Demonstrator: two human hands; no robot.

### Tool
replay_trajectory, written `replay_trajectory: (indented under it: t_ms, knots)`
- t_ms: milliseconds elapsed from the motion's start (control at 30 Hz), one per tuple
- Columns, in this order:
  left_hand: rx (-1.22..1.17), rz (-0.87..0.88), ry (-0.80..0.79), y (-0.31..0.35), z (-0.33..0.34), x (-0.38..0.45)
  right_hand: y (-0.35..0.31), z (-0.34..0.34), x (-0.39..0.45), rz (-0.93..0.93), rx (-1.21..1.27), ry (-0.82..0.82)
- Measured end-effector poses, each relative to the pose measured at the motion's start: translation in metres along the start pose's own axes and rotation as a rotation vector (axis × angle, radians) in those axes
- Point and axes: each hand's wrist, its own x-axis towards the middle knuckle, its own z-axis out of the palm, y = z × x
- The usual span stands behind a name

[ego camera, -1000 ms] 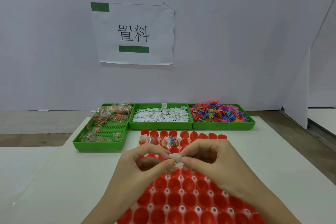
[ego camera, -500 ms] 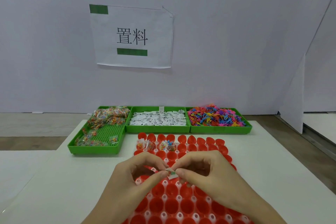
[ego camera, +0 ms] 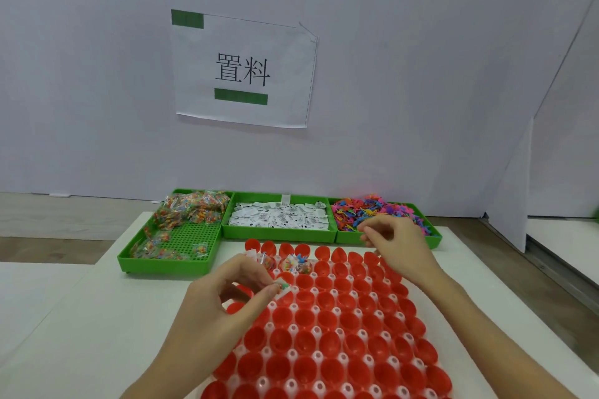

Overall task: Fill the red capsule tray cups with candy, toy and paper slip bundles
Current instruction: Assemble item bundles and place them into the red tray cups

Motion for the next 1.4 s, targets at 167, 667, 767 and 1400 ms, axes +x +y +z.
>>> replay_trajectory:
  t_ms: [167, 667, 767, 1400]
  knots:
    - [0.024, 0.000, -0.002, -0.003, -0.003, 0.001, 0.017, 0.014, 0.068, -0.013, -0.288, -0.130]
    - [0.063, -0.001, 0.017, 0.001, -0.007, 0.002, 0.033, 0.041, 0.104, -0.244, -0.705, -0.299]
    - [0.078, -0.006, 0.019, 0.002, -0.007, 0.001, 0.034, 0.042, 0.101, -0.274, -0.743, -0.241]
    - [-0.034, -0.034, -0.011, 0.008, 0.003, -0.004, -0.031, 0.003, -0.026, -0.007, 0.349, -0.139]
